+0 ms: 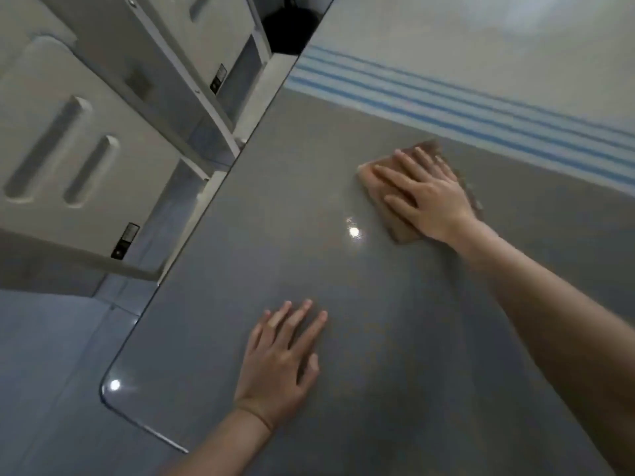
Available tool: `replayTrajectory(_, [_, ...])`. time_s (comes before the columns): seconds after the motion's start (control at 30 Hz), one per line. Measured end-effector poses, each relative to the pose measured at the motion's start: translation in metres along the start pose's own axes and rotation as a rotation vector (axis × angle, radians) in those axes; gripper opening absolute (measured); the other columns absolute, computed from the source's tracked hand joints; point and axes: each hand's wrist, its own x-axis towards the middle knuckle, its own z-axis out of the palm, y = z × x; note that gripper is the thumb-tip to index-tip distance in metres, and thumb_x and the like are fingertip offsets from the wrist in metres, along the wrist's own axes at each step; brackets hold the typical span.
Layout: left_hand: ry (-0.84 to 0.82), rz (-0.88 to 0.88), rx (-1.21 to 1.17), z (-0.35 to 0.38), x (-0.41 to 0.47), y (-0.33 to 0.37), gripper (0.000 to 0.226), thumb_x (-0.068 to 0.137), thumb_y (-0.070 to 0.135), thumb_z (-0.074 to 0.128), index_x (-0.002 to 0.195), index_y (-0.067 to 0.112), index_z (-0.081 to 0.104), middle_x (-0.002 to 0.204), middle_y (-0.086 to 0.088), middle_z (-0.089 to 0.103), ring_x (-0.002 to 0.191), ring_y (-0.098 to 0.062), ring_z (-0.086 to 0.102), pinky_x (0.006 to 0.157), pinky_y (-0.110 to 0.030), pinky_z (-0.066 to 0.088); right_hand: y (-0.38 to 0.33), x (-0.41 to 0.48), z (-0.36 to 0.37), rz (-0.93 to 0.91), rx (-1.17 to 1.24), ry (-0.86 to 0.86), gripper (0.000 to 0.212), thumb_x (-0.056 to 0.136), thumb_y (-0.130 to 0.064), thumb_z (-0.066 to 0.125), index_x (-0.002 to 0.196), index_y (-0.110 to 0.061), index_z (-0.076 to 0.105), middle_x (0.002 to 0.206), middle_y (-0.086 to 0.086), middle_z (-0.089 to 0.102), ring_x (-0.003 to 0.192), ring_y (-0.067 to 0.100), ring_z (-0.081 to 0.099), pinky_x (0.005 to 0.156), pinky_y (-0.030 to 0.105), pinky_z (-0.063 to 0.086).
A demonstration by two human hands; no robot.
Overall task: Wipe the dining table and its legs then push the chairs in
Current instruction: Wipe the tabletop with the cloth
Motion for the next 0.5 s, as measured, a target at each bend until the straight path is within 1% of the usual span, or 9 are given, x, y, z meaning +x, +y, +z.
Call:
replayTrajectory(0.07, [0.010,-0.011,0.004,0.001,0.001,0.001,0.060,0.081,0.037,0.050,0.140,0.036,0.040,0.146,0.007,0.043,0.136,-0.022,0.035,0.114,-0.042,0.023,0.031,-0.005,-0.008,0.328,0.047,0.051,0.056,0.090,-0.063,0.025,0.144,-0.048,0.026,0.158,0.000,0.023,0.146,0.029,0.015,0.118,0.047,0.011])
replayTrajectory(0.1, [0.008,-0.011,0.011,0.001,0.001,0.001,0.060,0.081,0.037,0.049,0.140,0.037,0.040,0.146,0.007,0.042,0.136,-0.022,0.035,0.114,-0.042,0.023,0.030,-0.008,-0.007,0.464,0.064,0.051,0.056,0.091,-0.062,0.025,0.145,-0.047,0.025,0.159,0.001,0.022,0.147,0.031,0.013,0.118,0.049,0.009])
replayTrajectory(0.13, [0.006,-0.011,0.019,0.001,0.001,0.001,0.060,0.082,0.037,0.049,0.141,0.037,0.039,0.147,0.006,0.042,0.136,-0.023,0.036,0.114,-0.043,0.024,0.019,-0.014,-0.004,0.563,0.065,0.047,0.056,0.091,-0.061,0.025,0.146,-0.047,0.024,0.159,0.002,0.021,0.147,0.032,0.011,0.118,0.051,0.008])
replayTrajectory(0.17, [-0.001,-0.012,0.026,0.001,0.001,0.001,0.060,0.082,0.037,0.049,0.141,0.036,0.039,0.147,0.006,0.042,0.136,-0.023,0.036,0.114,-0.043,0.025,0.000,-0.024,0.001,0.621,0.069,0.051,0.055,0.092,-0.059,0.025,0.146,-0.047,0.023,0.159,0.003,0.020,0.147,0.034,0.009,0.117,0.053,0.006])
replayTrajectory(0.2, [-0.007,-0.014,0.032,0.001,0.000,0.001,0.059,0.082,0.037,0.049,0.141,0.036,0.039,0.147,0.005,0.042,0.136,-0.023,0.036,0.114,-0.043,0.025,-0.025,-0.042,0.005,0.638,0.079,0.066,0.054,0.092,-0.058,0.027,0.146,-0.047,0.024,0.159,0.004,0.020,0.147,0.034,0.009,0.117,0.054,0.006])
replayTrajectory(0.27, [-0.017,-0.019,0.051,0.000,0.000,0.001,0.059,0.082,0.037,0.048,0.141,0.036,0.039,0.147,0.004,0.042,0.136,-0.024,0.035,0.114,-0.043,0.023,-0.079,-0.104,0.010,0.556,0.086,0.069,0.053,0.093,-0.055,0.032,0.145,-0.046,0.028,0.159,0.004,0.021,0.146,0.035,0.011,0.117,0.052,0.008])
replayTrajectory(0.37, [-0.036,-0.018,0.059,-0.001,-0.001,0.002,0.060,0.083,0.037,0.048,0.141,0.035,0.038,0.148,0.003,0.041,0.137,-0.024,0.033,0.115,-0.042,0.021,-0.167,-0.242,0.016,0.421,0.059,-0.043,0.054,0.091,-0.052,0.040,0.144,-0.043,0.034,0.158,0.005,0.022,0.146,0.036,0.014,0.116,0.054,0.014])
replayTrajectory(0.43, [-0.043,-0.024,0.049,-0.002,-0.001,0.003,0.060,0.082,0.036,0.049,0.141,0.035,0.039,0.147,0.003,0.042,0.137,-0.025,0.034,0.115,-0.042,0.020,-0.208,-0.323,0.020,0.328,0.078,-0.121,0.052,0.091,-0.055,0.038,0.142,-0.044,0.038,0.158,0.004,0.023,0.144,0.036,0.021,0.112,0.057,0.024])
replayTrajectory(0.5, [-0.045,-0.024,0.045,-0.003,0.000,0.003,0.060,0.082,0.036,0.049,0.142,0.035,0.037,0.147,0.003,0.041,0.137,-0.025,0.034,0.115,-0.042,0.020,-0.212,-0.360,0.020,0.252,0.073,-0.192,0.052,0.091,-0.061,0.031,0.141,-0.047,0.036,0.158,-0.001,0.022,0.142,0.033,0.027,0.108,0.055,0.030])
